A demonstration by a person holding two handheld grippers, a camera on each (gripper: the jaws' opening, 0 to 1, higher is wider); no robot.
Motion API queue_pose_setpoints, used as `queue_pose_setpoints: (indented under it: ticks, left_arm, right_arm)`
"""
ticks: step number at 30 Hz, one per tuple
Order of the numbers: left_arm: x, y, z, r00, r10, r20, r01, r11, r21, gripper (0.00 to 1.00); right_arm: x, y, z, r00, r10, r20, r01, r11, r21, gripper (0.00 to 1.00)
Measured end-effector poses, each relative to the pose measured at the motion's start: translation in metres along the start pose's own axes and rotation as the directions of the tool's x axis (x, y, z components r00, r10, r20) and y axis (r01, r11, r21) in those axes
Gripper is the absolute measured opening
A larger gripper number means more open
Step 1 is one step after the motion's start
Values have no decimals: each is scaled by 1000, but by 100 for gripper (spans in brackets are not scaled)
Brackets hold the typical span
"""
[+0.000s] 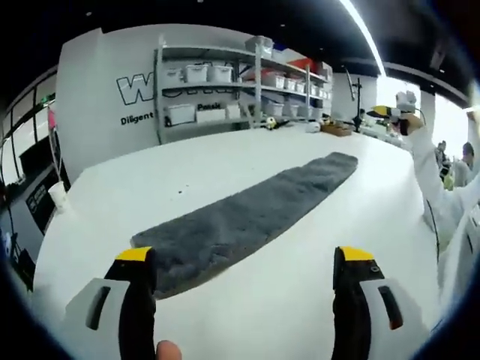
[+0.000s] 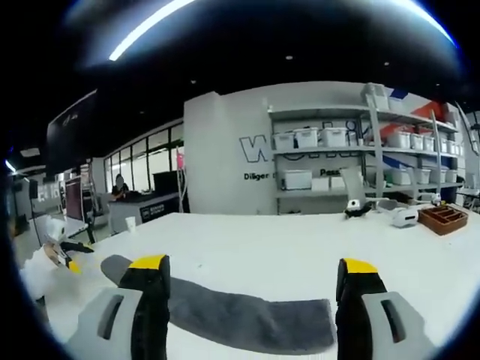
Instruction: Open the folded towel by lifting each exposed corner and separating the folded layers until the towel lies flat within the target outline without major curled edges
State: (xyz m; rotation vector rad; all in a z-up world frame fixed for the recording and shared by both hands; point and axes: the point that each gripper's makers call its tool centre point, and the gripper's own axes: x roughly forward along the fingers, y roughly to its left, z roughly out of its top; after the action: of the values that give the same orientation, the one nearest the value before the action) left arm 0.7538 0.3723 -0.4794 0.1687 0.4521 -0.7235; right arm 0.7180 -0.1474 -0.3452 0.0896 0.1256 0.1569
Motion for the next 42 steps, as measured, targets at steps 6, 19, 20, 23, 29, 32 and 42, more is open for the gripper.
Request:
queue_pose_setpoints:
  ticks: [6, 19, 20, 23, 29, 32, 42]
  left_arm:
    - [1, 2, -5, 1000, 6, -7, -6, 1000, -16, 99]
    - [2, 1, -10, 1000, 5, -19, -5, 1000, -23, 99]
    - [2, 1, -10, 1000, 5, -18, -6, 1000, -24, 99]
    - [3, 1, -13, 1000, 4, -25, -5, 1000, -23, 99]
    - [4, 1, -17, 999, 1, -32, -2, 1000, -30, 99]
    - [6, 0, -20, 999, -3, -37, 2, 1000, -31, 99]
    - [11, -5, -22, 999, -21, -45, 19, 999, -33, 98]
  right_arm:
    - [11, -37, -29, 995, -82, -62, 84, 996, 36, 90]
    - [59, -113, -116, 959, -174, -224, 162, 984, -72, 70]
    - [63, -115, -122, 959, -170, -225, 155, 984, -84, 68]
    - [72, -118, -141, 956, -161, -244, 145, 986, -83, 63]
    - [79, -123, -158, 960, -155, -234, 143, 987, -70, 57]
    - [81, -125, -164, 962, -158, -224, 144, 986, -78, 50]
    - [85, -120, -172, 965, -137, -224, 118, 988, -97, 24]
